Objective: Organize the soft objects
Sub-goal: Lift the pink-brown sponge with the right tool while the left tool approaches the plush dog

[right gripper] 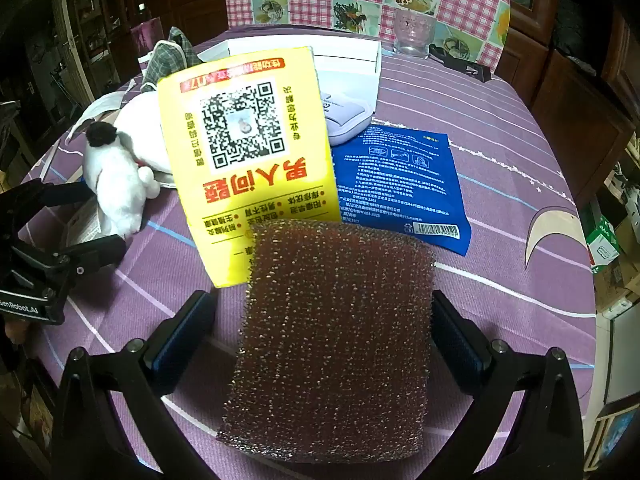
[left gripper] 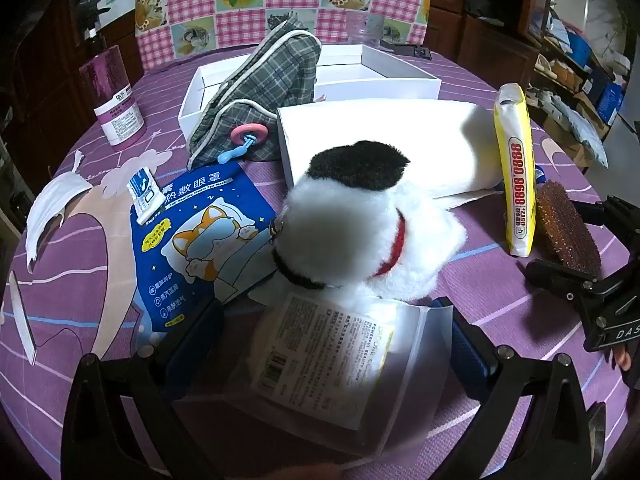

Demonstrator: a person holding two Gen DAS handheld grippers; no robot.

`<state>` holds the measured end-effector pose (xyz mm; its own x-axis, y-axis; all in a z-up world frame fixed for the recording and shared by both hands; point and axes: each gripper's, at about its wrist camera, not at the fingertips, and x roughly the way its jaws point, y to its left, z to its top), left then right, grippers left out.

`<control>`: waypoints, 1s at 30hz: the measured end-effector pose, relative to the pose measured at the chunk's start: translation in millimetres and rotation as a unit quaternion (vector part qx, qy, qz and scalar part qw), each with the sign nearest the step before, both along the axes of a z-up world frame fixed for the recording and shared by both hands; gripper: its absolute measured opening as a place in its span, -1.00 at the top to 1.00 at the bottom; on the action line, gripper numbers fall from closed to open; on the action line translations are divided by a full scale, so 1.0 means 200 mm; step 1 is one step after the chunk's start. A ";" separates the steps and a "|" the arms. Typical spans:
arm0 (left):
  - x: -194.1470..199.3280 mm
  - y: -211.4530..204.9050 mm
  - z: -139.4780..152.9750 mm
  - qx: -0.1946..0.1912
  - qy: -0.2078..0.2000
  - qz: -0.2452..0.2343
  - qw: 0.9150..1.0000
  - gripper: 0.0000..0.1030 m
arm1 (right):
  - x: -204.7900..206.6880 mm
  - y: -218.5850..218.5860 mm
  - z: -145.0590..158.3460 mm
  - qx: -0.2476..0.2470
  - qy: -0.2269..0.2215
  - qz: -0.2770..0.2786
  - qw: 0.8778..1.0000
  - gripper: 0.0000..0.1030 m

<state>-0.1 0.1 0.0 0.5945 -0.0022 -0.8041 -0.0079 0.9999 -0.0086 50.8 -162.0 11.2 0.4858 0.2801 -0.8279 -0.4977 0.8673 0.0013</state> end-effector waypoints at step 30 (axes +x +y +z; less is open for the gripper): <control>-0.14 0.05 0.11 -0.043 -0.074 -0.024 0.996 -0.99 | -0.13 -0.15 0.14 0.087 -0.012 -0.038 0.995 -0.85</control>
